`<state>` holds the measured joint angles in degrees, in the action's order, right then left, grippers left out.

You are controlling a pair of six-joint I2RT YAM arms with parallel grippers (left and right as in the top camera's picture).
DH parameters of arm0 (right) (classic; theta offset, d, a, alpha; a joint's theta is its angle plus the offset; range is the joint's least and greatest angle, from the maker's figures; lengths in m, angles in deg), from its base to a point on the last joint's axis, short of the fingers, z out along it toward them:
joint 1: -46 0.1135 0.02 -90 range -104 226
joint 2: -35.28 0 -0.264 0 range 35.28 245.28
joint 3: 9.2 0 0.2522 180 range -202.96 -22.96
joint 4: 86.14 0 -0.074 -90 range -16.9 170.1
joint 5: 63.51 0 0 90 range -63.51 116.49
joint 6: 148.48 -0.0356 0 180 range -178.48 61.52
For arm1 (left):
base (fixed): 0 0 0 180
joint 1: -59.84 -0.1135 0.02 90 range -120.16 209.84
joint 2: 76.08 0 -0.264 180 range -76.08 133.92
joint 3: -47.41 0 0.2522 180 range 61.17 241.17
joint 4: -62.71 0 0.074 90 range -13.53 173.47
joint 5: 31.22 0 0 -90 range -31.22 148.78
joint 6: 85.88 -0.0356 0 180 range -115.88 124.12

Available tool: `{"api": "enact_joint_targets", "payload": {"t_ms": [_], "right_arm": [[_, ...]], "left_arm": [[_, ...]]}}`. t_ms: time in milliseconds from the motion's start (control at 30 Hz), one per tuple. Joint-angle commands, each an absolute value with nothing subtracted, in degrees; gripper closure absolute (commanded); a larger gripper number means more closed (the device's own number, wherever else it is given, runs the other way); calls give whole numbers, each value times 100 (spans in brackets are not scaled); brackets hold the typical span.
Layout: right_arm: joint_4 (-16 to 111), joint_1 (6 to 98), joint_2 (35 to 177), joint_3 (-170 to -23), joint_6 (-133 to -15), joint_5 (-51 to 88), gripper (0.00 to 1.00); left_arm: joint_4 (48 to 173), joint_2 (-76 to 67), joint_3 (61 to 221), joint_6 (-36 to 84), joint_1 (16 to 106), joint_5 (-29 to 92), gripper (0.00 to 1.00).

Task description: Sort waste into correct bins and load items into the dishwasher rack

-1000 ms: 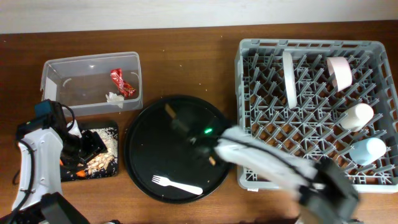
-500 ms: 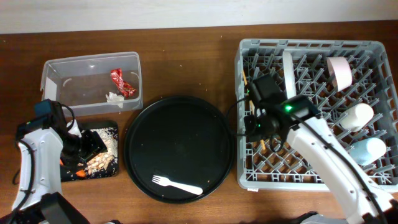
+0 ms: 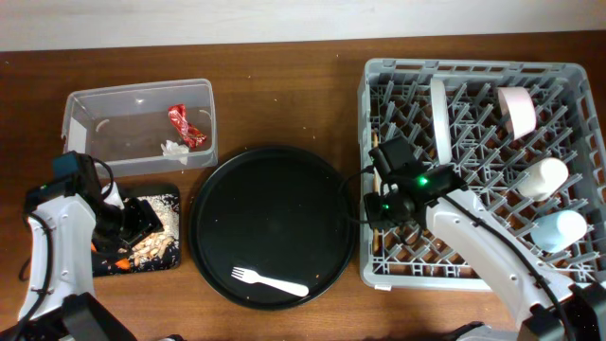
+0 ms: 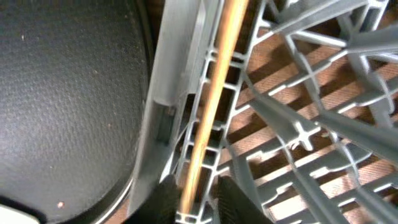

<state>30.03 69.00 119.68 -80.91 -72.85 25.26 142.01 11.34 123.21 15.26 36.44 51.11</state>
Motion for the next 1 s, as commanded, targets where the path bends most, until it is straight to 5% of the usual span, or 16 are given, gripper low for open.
{"api": "enact_joint_targets", "payload": {"t_ms": [0, 467, 633, 967], "right_arm": [[3045, 6918, 11968, -8054, -7294, 2349, 74], [2118, 7073, 11791, -9626, -6594, 1986, 64], [2004, 8185, 11902, -9888, -5054, 1168, 46], [2319, 10045, 13325, -9814, -4890, 1190, 41]], "left_arm": [[14196, 1084, 12378, 1434, 3648, 5131, 29], [14190, 1084, 12378, 1434, 3648, 5131, 29], [14190, 1084, 12378, 1434, 3648, 5131, 29], [14187, 1084, 12378, 1434, 3648, 5131, 29]]}}
